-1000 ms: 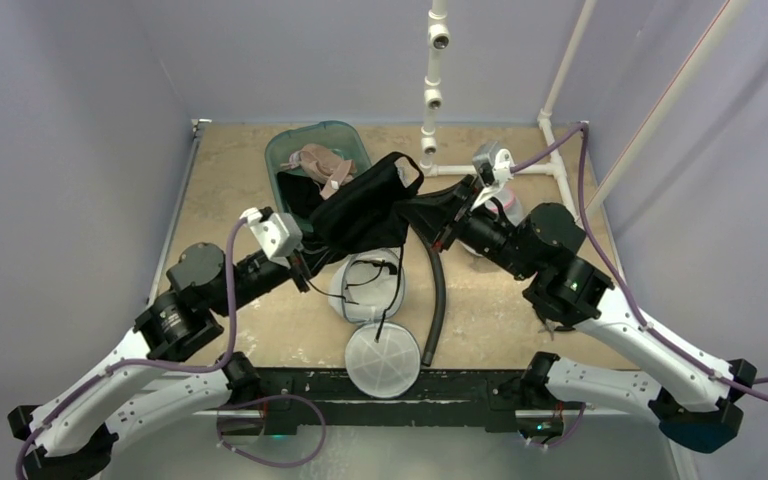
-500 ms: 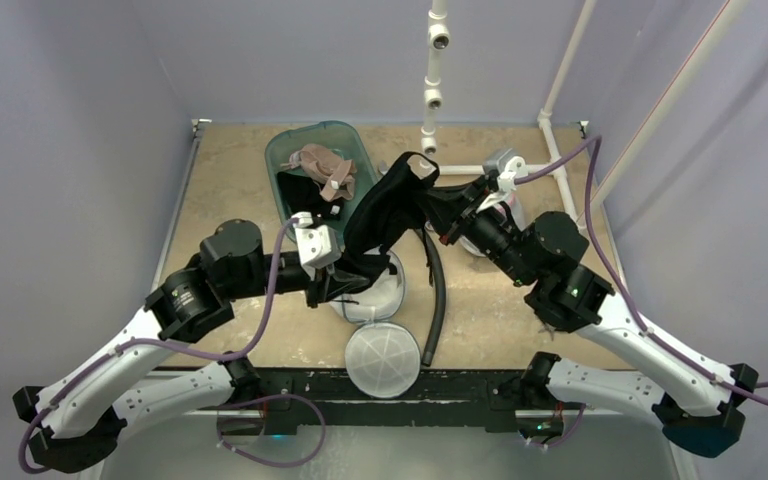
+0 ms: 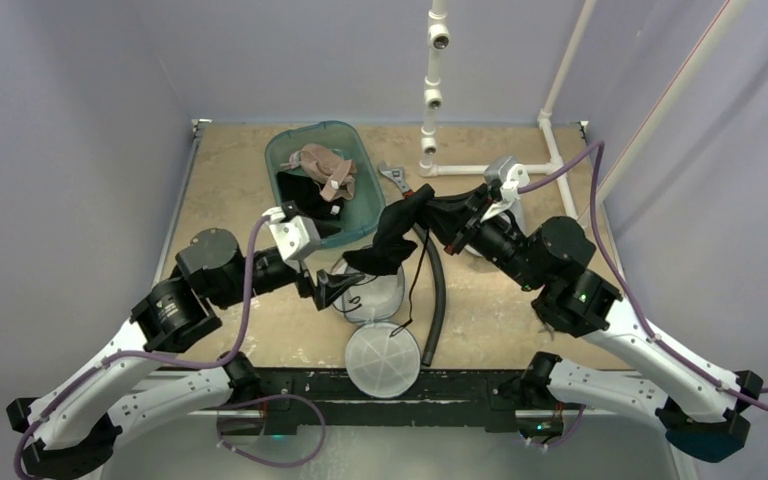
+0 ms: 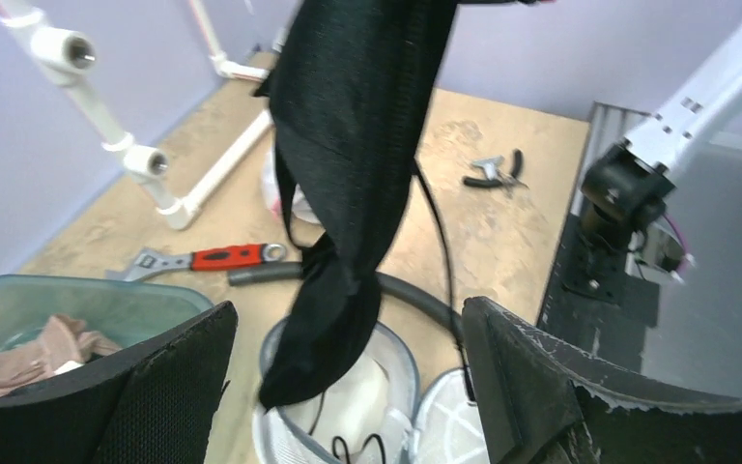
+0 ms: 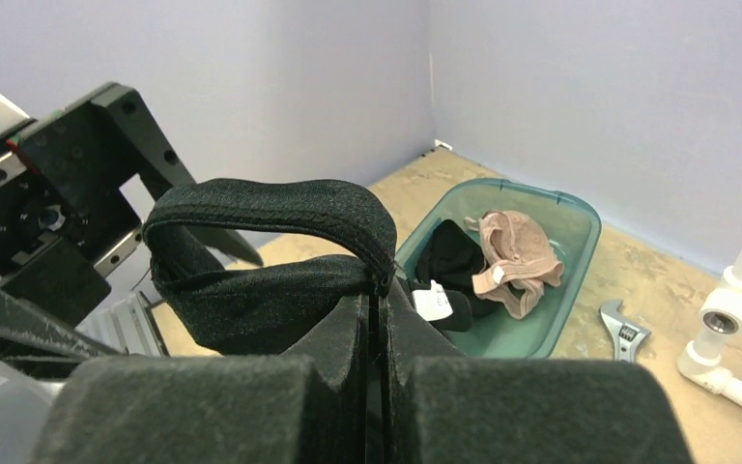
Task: Unzip the laundry bag and remove the bra
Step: Pick up the bra from the laundry bag.
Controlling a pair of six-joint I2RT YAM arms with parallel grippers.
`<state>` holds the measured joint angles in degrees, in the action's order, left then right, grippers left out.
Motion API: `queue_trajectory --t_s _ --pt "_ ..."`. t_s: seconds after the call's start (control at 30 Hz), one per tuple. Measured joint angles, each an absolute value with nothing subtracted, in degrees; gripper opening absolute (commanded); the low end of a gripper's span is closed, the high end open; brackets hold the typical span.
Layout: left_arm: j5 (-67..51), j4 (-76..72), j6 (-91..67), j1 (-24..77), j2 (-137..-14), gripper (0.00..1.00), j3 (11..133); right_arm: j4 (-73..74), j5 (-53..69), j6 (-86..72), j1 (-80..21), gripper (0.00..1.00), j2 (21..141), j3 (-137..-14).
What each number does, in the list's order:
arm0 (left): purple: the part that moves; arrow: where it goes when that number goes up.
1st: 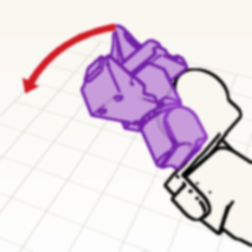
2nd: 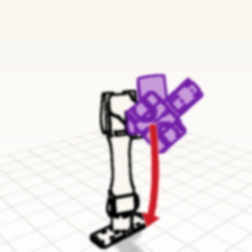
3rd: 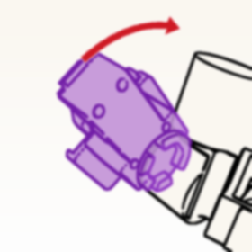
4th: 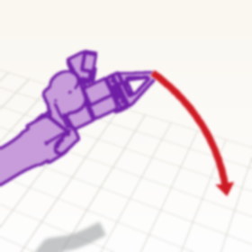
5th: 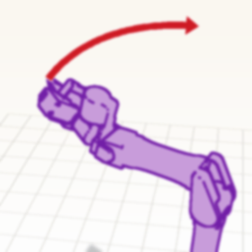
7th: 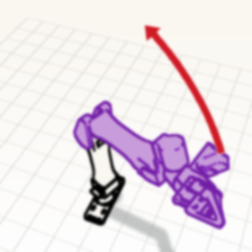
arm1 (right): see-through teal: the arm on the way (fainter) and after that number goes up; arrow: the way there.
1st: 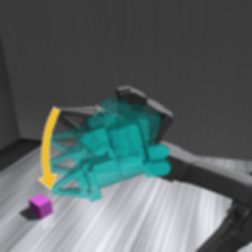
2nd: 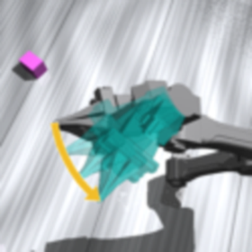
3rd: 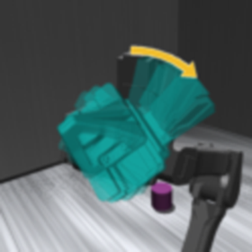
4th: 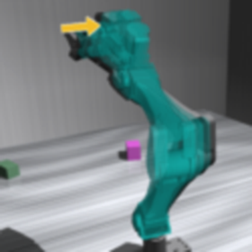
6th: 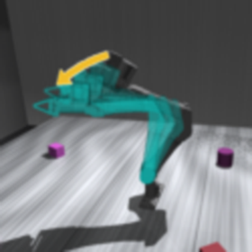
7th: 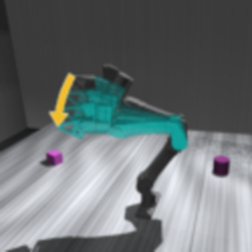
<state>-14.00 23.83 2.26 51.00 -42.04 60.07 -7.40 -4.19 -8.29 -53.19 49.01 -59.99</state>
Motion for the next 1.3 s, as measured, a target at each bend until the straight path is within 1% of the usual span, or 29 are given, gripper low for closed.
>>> queue_trajectory --t_s 0.13,0.27,0.4,0.47,0.6,0.73,0.8,0.9,0.97,1.17,1.23,1.3 --pt "-9.56 21.58 1.80 51.00 -40.49 0.87 59.66 -6.96 -3.33 -8.32 -53.19 0.00 48.99 -60.20" --pt "-8.54 20.14 1.19 51.00 -40.12 0.88 59.57 -6.48 -3.03 -8.43 -53.19 0.00 49.04 -60.27" --pt "-9.78 17.69 -0.05 51.00 -40.64 0.90 57.69 -6.17 -2.26 -8.91 -53.19 0.00 49.41 -61.25" --pt "-10.94 16.29 -0.91 51.00 -40.95 0.93 55.88 -6.17 -1.93 -9.19 -53.19 0.00 49.80 -62.28" --pt "-13.47 12.75 -2.52 51.00 -41.65 0.95 52.45 -6.22 -1.89 -9.85 -53.19 0.00 50.65 -64.34" --pt "-14.37 9.93 -3.79 51.00 -42.61 0.96 50.46 -6.28 -1.85 -10.39 -53.19 0.00 51.13 -65.12" --pt "-14.24 8.23 -3.99 51.00 -42.87 0.94 49.78 -6.31 -1.74 -10.63 -53.19 0.00 51.35 -65.12" --pt "-12.84 5.15 -4.27 51.00 -43.38 0.90 49.23 -6.26 -1.45 -11.20 -53.19 0.00 51.62 -65.12" --pt "-11.75 2.76 -4.58 51.00 -43.66 0.85 48.84 -6.26 -1.30 -11.53 -53.19 0.00 51.68 -65.12" --pt "-11.29 -1.65 -5.02 51.00 -46.04 0.56 48.77 -6.31 -0.49 -11.94 -53.19 0.00 51.70 -65.12" --pt "-11.38 -2.09 -4.91 51.00 -47.53 0.50 48.77 -6.28 -0.47 -11.99 -53.19 0.00 51.70 -65.12" --pt "-11.55 -2.00 -4.93 51.00 -48.77 0.36 48.77 -6.28 -0.47 -11.99 -53.19 0.00 51.70 -65.12"
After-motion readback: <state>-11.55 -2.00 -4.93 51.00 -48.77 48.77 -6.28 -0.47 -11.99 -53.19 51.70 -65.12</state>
